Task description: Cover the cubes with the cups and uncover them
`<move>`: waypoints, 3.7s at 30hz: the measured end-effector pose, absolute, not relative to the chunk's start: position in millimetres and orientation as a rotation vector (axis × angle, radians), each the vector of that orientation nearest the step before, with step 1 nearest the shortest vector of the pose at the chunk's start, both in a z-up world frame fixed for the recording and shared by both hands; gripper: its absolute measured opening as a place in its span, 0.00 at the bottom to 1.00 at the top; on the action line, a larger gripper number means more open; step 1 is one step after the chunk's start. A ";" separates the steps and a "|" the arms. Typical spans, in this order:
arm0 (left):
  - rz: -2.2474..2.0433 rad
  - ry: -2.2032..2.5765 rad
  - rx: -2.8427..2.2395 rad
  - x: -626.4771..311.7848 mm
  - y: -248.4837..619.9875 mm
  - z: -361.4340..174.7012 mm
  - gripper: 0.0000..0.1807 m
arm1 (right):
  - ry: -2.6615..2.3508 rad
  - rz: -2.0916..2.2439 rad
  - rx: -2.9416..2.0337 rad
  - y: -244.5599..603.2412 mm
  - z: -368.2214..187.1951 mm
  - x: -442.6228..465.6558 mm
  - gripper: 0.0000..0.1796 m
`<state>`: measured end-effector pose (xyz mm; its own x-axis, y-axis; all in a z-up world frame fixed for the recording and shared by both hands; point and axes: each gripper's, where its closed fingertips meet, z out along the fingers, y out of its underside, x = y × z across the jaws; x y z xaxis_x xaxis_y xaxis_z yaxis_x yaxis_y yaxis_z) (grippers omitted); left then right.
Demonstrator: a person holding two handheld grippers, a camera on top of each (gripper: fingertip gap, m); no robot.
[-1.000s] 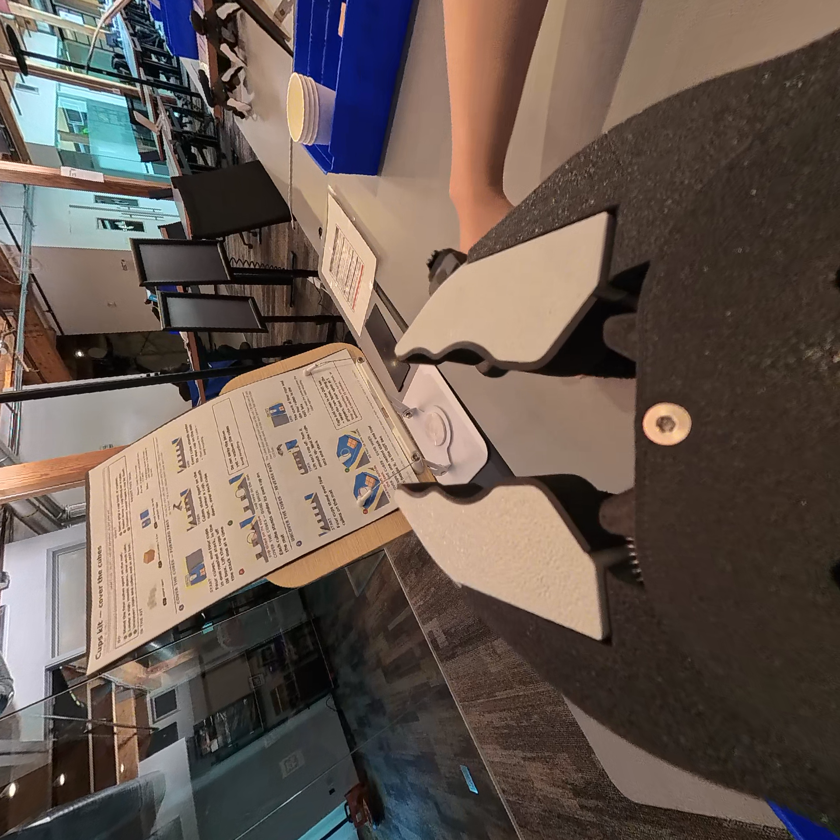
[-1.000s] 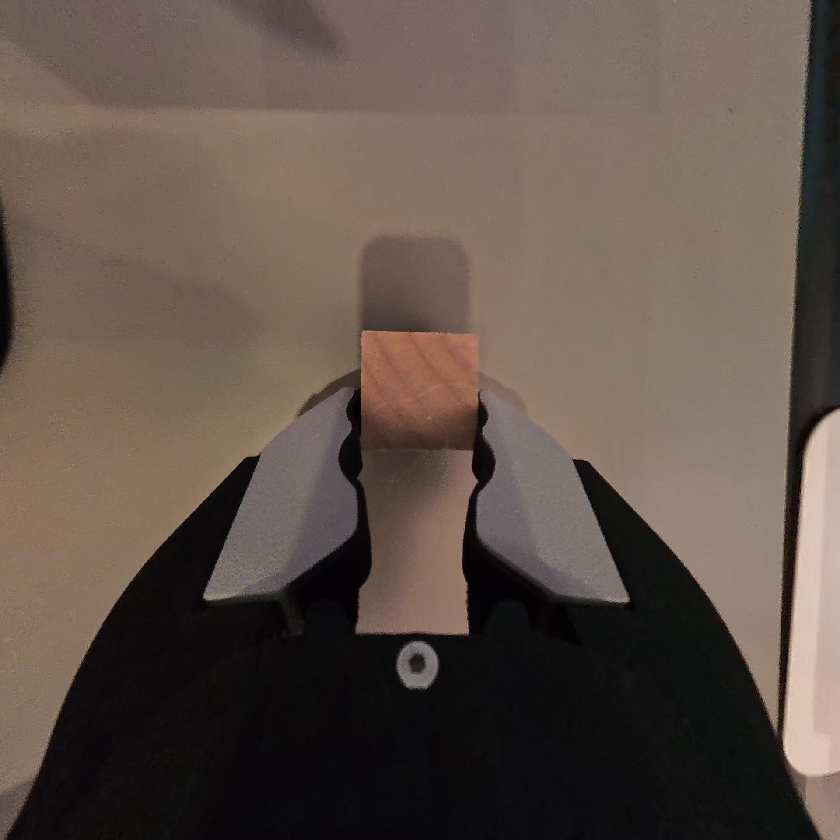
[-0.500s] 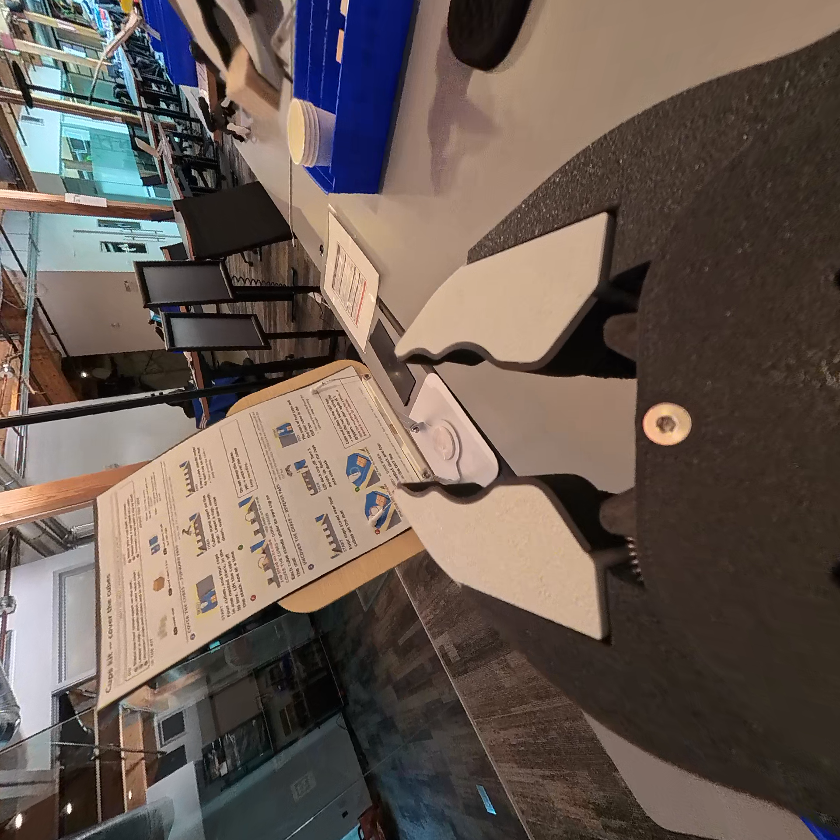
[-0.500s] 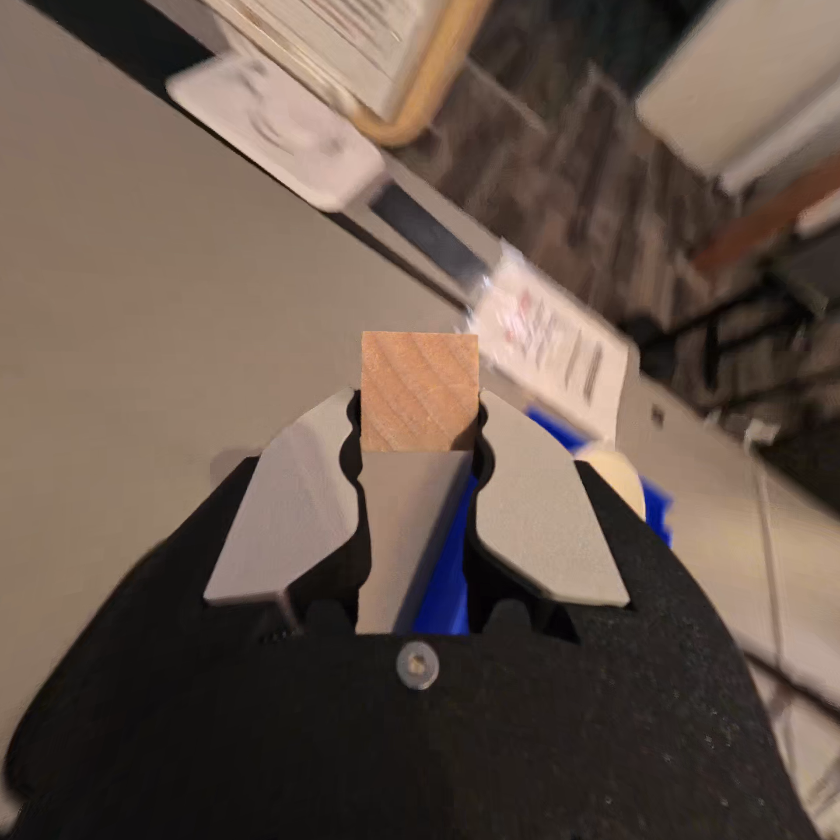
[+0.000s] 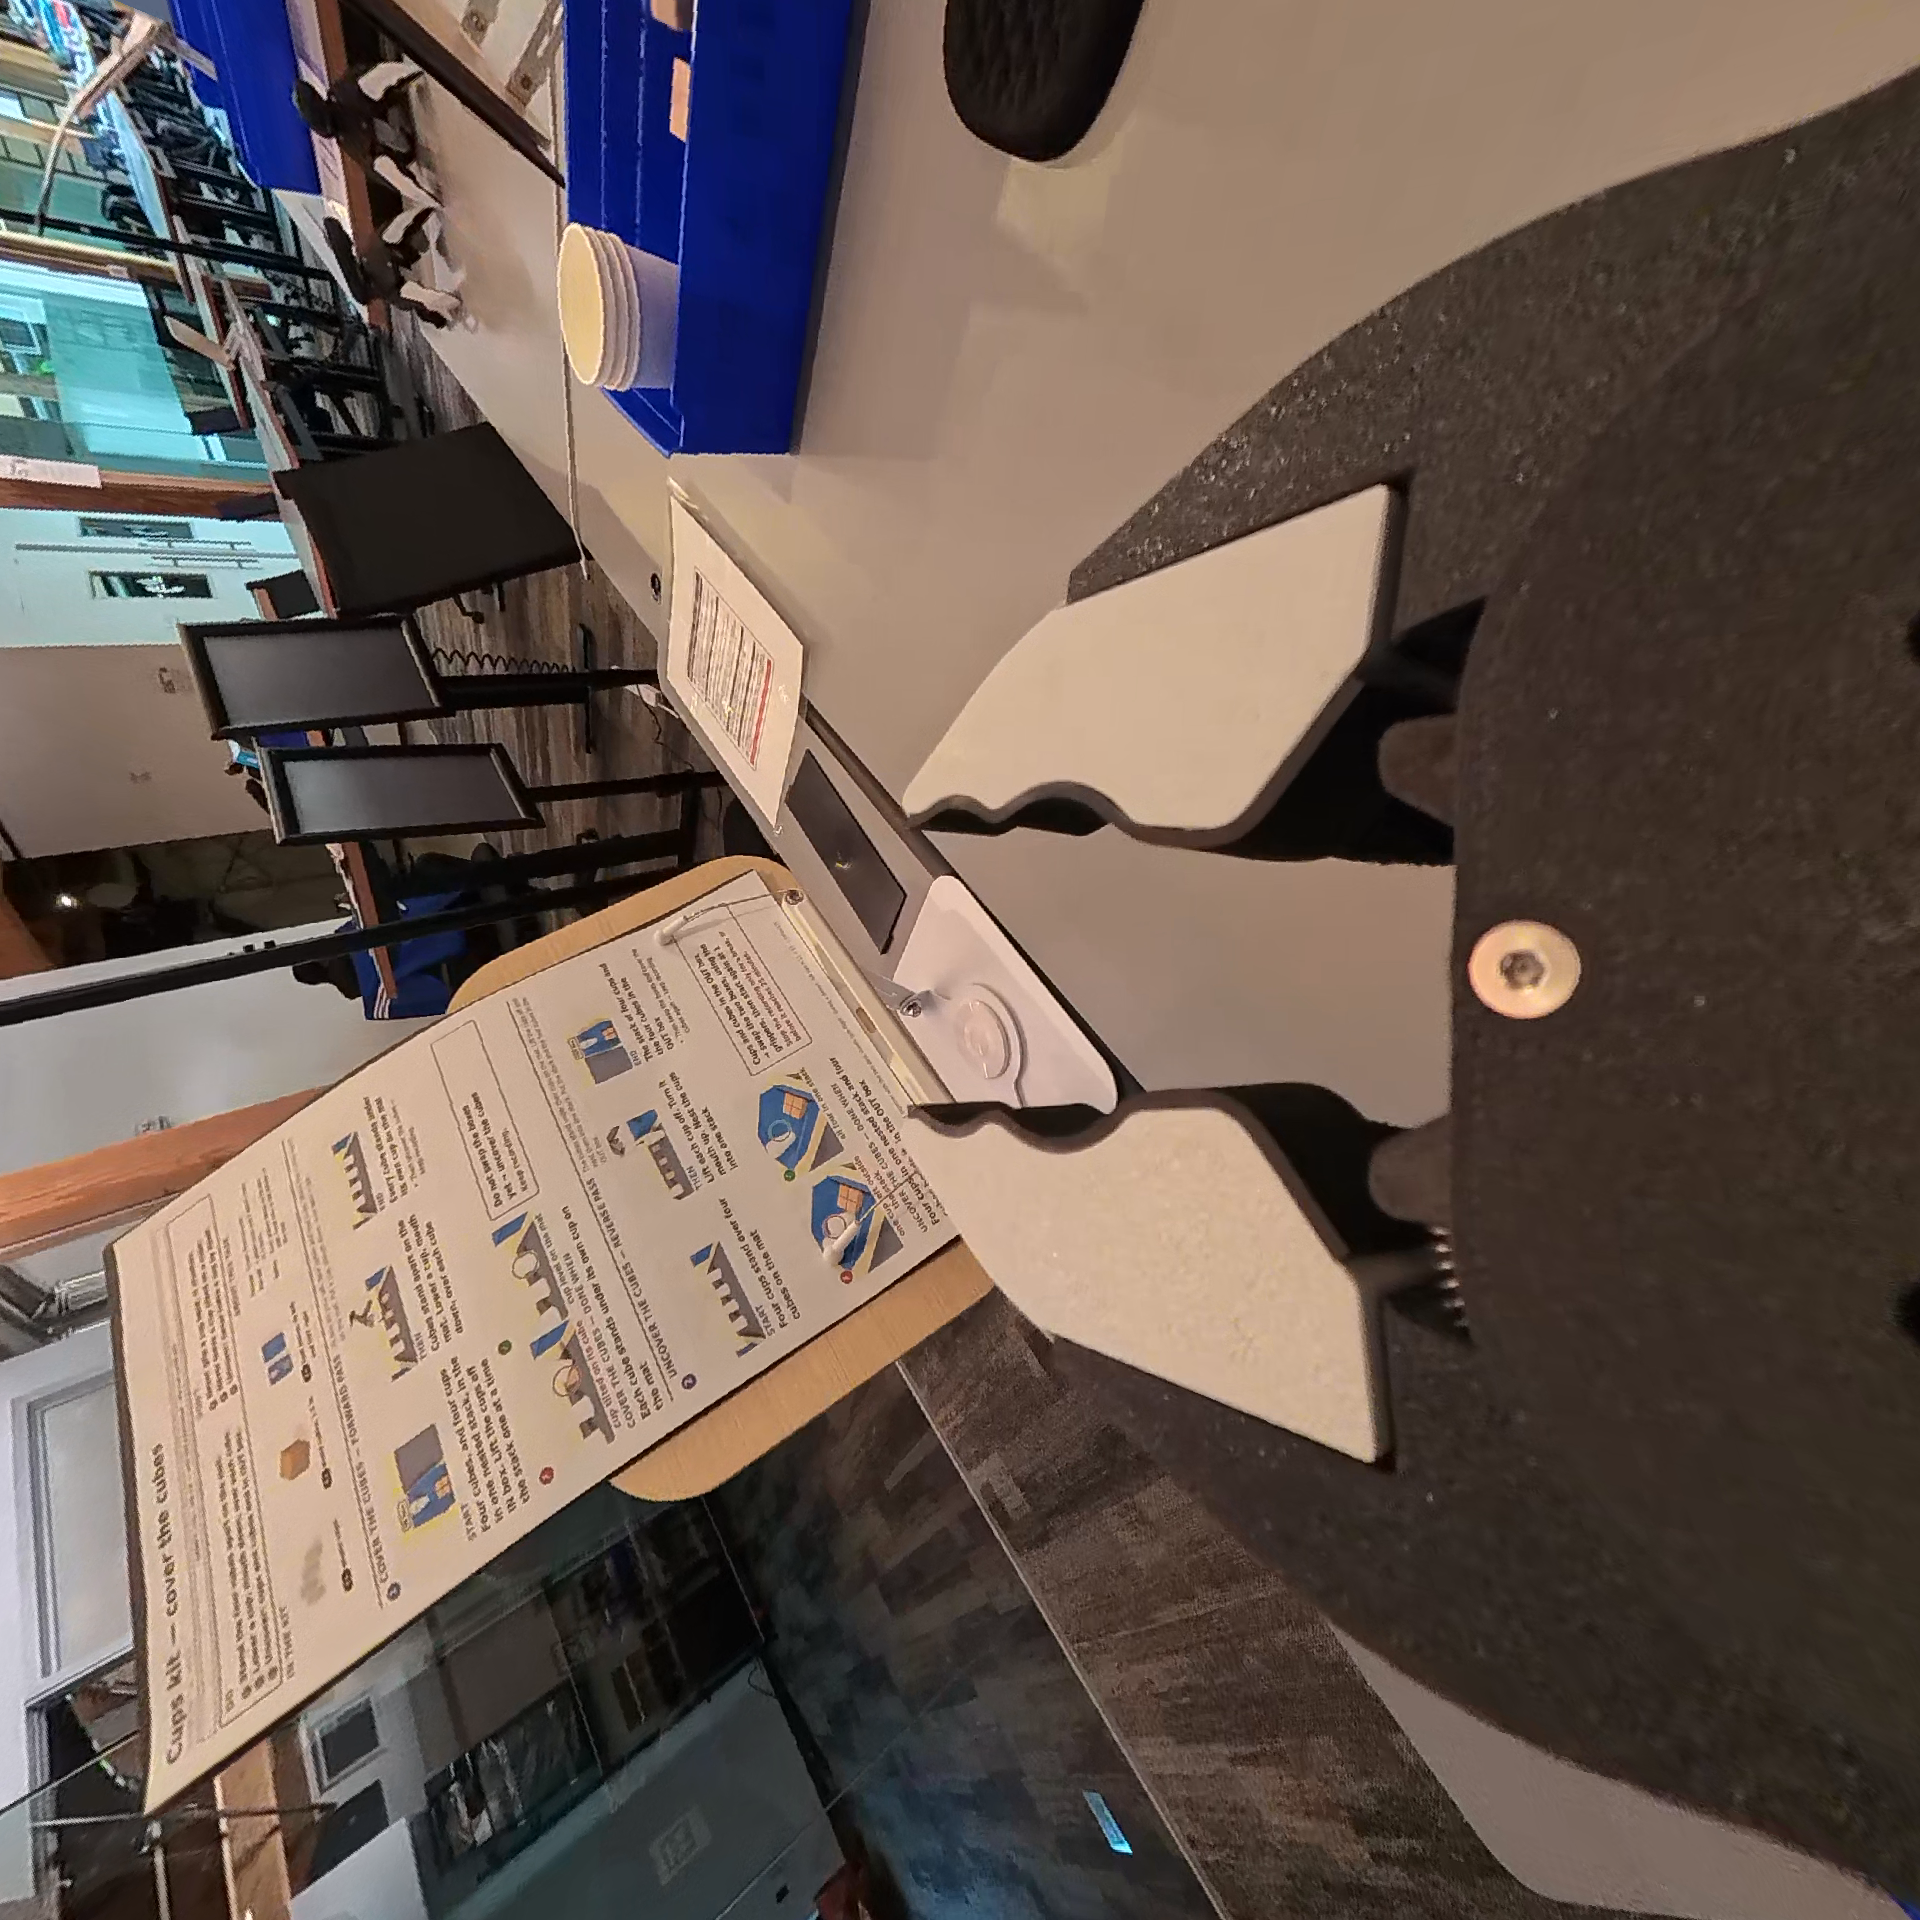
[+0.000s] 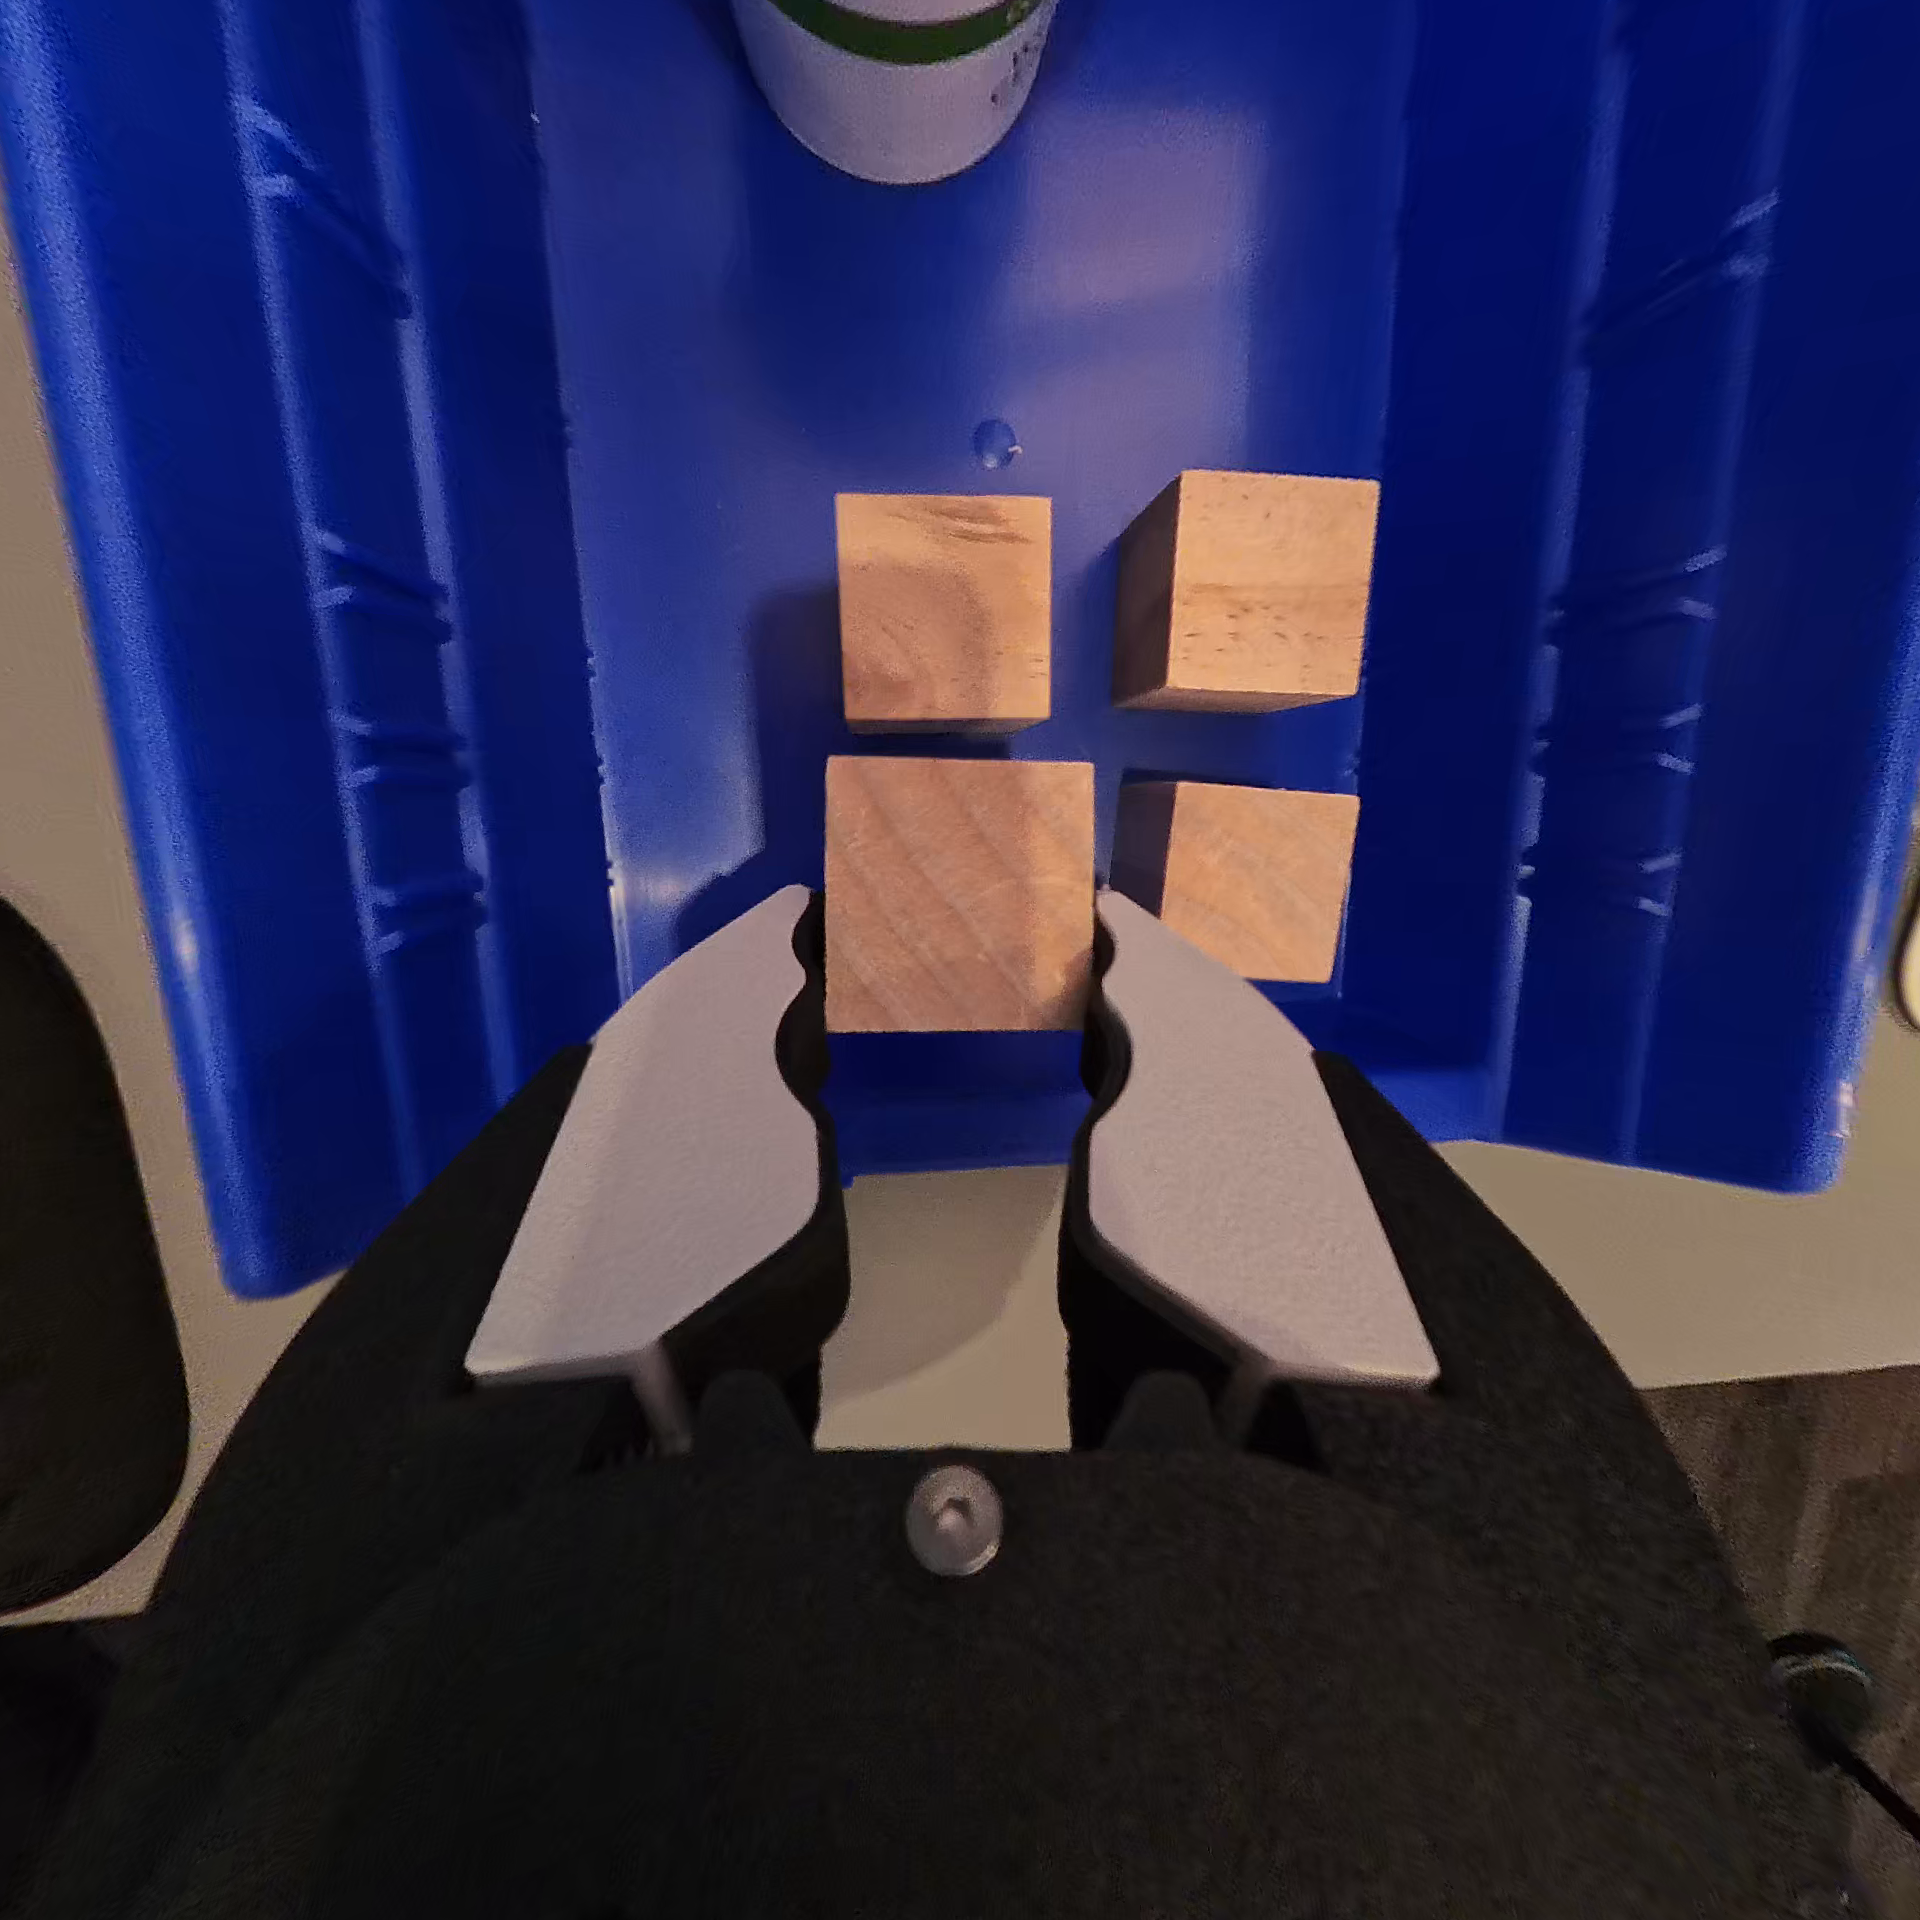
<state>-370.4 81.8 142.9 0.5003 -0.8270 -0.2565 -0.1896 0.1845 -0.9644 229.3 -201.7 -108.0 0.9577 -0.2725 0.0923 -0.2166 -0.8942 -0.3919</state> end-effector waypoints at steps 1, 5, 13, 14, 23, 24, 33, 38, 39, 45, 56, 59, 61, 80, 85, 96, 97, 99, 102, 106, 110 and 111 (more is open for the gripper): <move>-0.568 0.990 -1.341 -369.9 81.4 142.9 0.27 | 0.362 -0.189 -2.730 -200.5 -112.5 230.5 0.25; -0.565 0.998 -1.341 -367.6 80.8 142.7 0.27 | 0.396 -0.167 -2.790 -201.0 -129.9 237.8 0.26; -0.556 0.999 -1.343 -367.8 80.8 142.3 0.27 | 0.395 -0.119 -2.890 -199.8 -139.4 240.6 0.26; -0.554 1.000 -1.342 -368.2 80.5 142.5 0.27 | 0.407 -0.120 -2.904 -200.5 -140.1 241.8 0.26; -0.554 0.993 -1.335 -371.5 79.1 144.7 0.27 | 0.388 -0.110 -3.000 -209.4 -142.4 239.0 0.27; -0.556 0.993 -1.333 -371.9 78.8 145.0 0.27 | 0.377 -0.122 -2.986 -210.3 -139.4 238.8 0.28; -0.515 0.991 -1.328 -369.6 73.2 150.0 0.27 | 0.242 -0.384 -2.516 -216.6 -14.7 271.3 0.28; -0.445 1.009 -1.320 -357.0 61.5 155.7 0.24 | 0.239 -0.375 -2.426 -202.8 2.7 319.9 0.27; -0.440 1.022 -1.327 -353.3 57.9 155.2 0.24 | 0.228 -0.345 -2.462 -200.8 -4.3 325.5 0.27; -0.360 1.009 -1.408 -360.0 50.1 153.8 0.26 | 0.203 -0.349 -2.671 -187.4 -47.2 365.8 0.28; -0.220 0.746 -1.723 -494.0 19.7 124.9 0.28 | 0.183 -0.333 -2.831 -145.6 -93.9 391.1 0.32; -0.217 0.638 -1.783 -538.8 9.7 123.3 0.29 | 0.225 -0.194 -2.882 -139.9 -107.6 381.0 0.28; -0.180 0.577 -1.834 -569.9 8.2 120.4 0.29 | 0.270 -0.132 -2.904 -137.0 -113.6 376.8 0.21; -0.077 0.260 -2.551 -733.7 118.8 -25.4 0.29 | 0.577 0.188 -2.883 -131.7 -126.2 357.4 0.03; 0.062 0.318 -2.746 -729.3 140.8 -56.9 0.28 | 0.566 0.164 -2.908 -137.7 -126.2 350.1 0.03; 0.090 0.280 -2.876 -728.6 162.9 -82.7 0.08 | 0.571 0.192 -2.879 -143.6 -126.2 344.3 0.03; 0.057 0.255 -2.875 -726.5 164.5 -83.5 0.05 | 0.568 0.187 -2.879 -143.8 -126.3 344.2 0.03; 0.019 0.214 -2.868 -725.5 167.5 -83.3 0.04 | 0.563 0.179 -2.873 -143.9 -126.3 344.2 0.03; -0.052 0.202 -2.870 -721.3 167.7 -83.0 0.03 | 0.566 0.182 -2.857 -143.8 -126.4 344.1 0.03; -0.239 0.193 -2.856 -697.3 168.1 -82.9 0.02 | 0.566 0.188 -2.857 -144.2 -126.3 343.8 0.03; -0.250 0.261 -2.828 -668.1 171.7 -83.1 0.01 | 0.571 0.202 -2.864 -144.5 -126.3 343.6 0.03; -0.236 0.272 -2.831 -661.0 172.4 -83.2 0.01 | 0.574 0.207 -2.863 -144.5 -126.3 343.5 0.03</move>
